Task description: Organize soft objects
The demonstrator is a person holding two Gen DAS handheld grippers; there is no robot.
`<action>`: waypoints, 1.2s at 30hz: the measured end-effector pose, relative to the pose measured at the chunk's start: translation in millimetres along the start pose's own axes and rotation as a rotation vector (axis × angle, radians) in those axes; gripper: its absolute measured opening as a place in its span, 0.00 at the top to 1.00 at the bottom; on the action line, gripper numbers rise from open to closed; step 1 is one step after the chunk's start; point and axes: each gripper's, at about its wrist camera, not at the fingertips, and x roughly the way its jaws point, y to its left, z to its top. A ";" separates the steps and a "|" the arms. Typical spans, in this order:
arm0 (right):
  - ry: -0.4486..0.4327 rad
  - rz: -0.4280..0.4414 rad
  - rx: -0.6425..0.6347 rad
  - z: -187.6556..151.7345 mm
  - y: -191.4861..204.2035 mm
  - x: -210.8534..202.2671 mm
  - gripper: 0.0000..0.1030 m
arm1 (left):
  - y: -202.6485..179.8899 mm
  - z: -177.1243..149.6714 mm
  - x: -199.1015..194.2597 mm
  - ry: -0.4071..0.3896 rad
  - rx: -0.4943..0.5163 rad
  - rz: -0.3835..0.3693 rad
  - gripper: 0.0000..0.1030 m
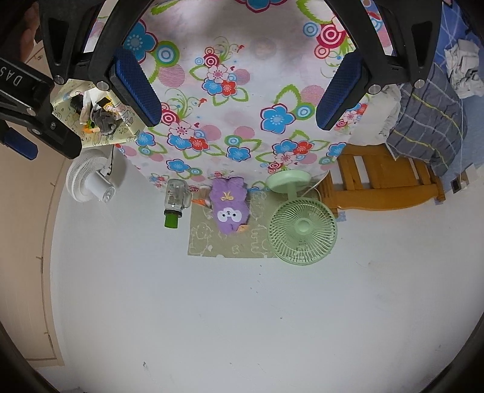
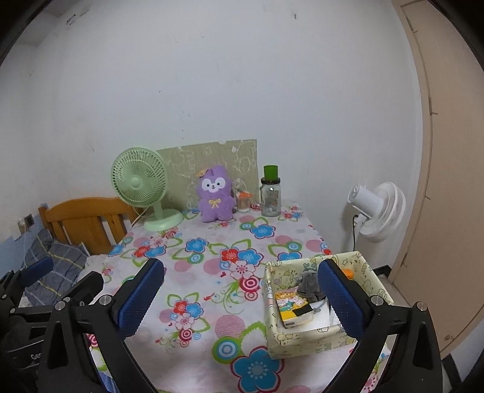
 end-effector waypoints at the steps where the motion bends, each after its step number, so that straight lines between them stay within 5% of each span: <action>1: -0.002 0.001 -0.001 -0.4 0.5 -1.3 0.00 | 0.1 0.4 -1.0 -0.001 -0.002 0.000 0.00; 36: -0.017 0.004 0.017 -1.4 -6.5 -8.3 0.00 | -1.6 2.9 -8.0 -0.016 -0.001 0.008 0.00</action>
